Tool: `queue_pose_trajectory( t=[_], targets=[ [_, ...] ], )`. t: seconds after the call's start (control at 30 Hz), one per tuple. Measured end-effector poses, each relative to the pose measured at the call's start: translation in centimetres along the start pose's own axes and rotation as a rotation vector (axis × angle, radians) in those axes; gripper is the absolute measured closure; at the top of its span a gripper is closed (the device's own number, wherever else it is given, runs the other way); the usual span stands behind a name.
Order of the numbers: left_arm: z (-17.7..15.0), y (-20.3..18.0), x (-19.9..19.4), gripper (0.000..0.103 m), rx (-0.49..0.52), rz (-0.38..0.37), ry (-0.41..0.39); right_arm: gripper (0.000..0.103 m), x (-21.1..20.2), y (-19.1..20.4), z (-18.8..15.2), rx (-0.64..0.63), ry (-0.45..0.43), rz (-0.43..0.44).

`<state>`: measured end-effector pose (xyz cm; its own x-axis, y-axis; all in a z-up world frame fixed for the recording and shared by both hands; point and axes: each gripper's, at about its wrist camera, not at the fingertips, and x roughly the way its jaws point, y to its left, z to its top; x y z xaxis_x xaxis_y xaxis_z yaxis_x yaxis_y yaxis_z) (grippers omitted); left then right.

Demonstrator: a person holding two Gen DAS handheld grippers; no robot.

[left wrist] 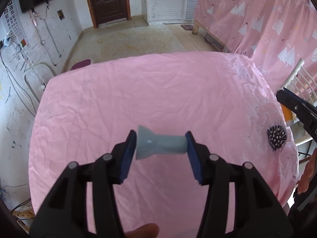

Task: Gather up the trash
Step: 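Carry both items over the orange bin and open both tools to drop them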

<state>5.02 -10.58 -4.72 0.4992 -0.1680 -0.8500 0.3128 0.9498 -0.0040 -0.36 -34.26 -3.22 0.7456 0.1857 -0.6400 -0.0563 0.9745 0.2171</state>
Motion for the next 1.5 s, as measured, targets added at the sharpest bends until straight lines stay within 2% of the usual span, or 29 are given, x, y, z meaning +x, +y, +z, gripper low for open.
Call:
queue_pose_trajectory(
  t=[0.37,0.77,0.97,1.2,1.33,1.5],
  targets=[
    [1.8,-8.2,-1.5,0.054,0.118,-0.024,-0.043,0.097,-3.8,-7.0,-0.5,0.092,-0.072,-0.044],
    [2.4,-19.6,-3.4,0.054,0.244,-0.227,-0.113,0.097,-8.8,-16.0,-3.3,0.206,-0.134,-0.137],
    [2.5,-24.4,-3.2,0.054,0.291,-0.310,-0.111,0.097,-10.1,-19.3,-5.2,0.249,-0.134,-0.159],
    [2.3,-28.1,-2.3,0.054,0.325,-0.373,-0.081,0.097,-10.4,-21.4,-6.7,0.275,-0.114,-0.149],
    [2.4,-28.8,-2.2,0.054,0.328,-0.409,-0.077,0.097,-10.2,-21.9,-7.1,0.291,-0.105,-0.134],
    [2.5,-29.5,-2.0,0.050,0.335,-0.431,-0.065,0.096,-10.1,-22.6,-7.5,0.317,-0.096,-0.128]
  ],
)
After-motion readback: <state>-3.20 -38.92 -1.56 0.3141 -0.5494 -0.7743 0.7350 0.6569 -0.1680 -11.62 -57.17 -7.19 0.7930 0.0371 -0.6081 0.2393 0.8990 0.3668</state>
